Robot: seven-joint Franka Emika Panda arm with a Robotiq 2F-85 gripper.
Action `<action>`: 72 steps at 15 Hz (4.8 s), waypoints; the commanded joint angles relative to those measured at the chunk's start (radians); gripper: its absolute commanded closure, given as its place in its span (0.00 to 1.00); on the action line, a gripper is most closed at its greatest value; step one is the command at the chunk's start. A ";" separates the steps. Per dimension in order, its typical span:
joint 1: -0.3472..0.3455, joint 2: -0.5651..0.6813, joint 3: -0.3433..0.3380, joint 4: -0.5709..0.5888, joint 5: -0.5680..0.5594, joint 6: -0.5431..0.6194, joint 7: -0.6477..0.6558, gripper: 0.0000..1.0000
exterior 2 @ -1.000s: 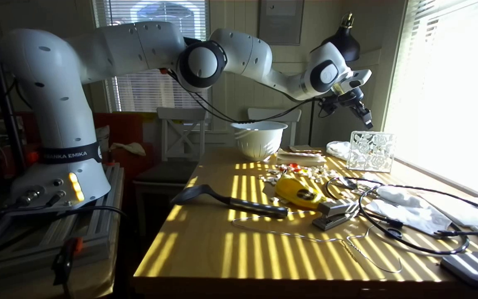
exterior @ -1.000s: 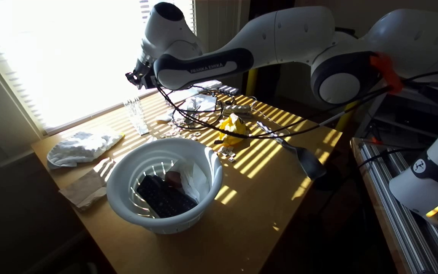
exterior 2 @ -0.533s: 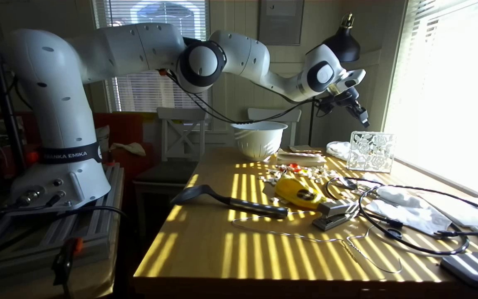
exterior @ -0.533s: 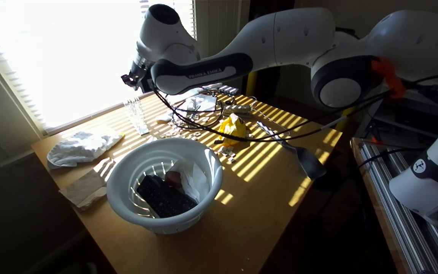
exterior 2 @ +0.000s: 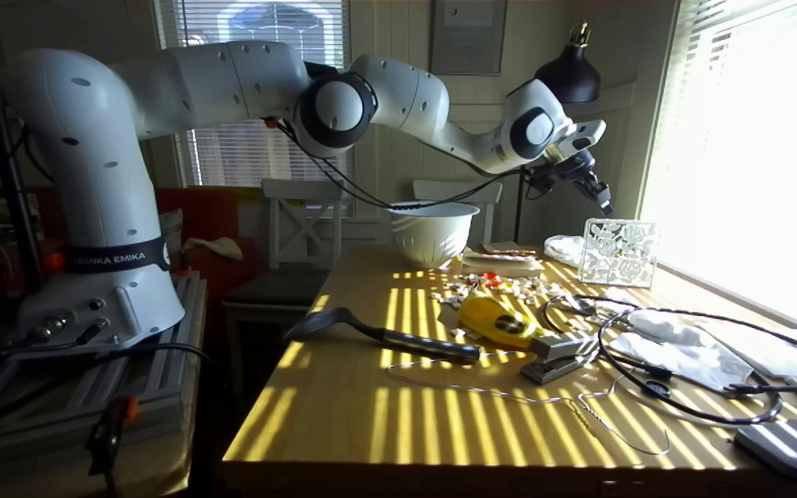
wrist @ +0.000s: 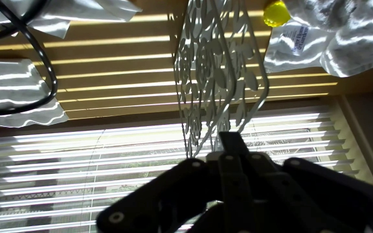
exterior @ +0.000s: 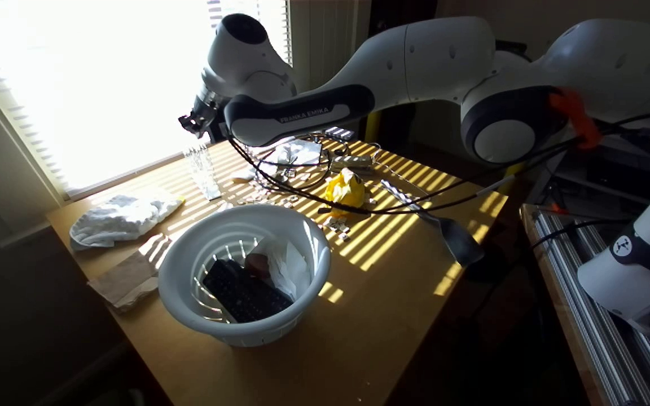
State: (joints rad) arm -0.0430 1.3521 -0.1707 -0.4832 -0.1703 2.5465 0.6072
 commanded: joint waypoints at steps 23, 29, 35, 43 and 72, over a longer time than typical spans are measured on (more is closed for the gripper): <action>0.021 0.023 0.013 -0.002 0.007 0.045 0.048 1.00; 0.030 0.020 0.002 -0.001 0.002 0.067 0.064 1.00; 0.032 0.021 -0.021 -0.003 -0.003 0.067 0.124 1.00; 0.030 0.026 -0.037 -0.006 -0.002 0.069 0.171 1.00; 0.016 0.015 0.021 -0.032 0.024 -0.028 0.141 0.67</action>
State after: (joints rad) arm -0.0217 1.3752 -0.1806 -0.5002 -0.1667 2.5467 0.7758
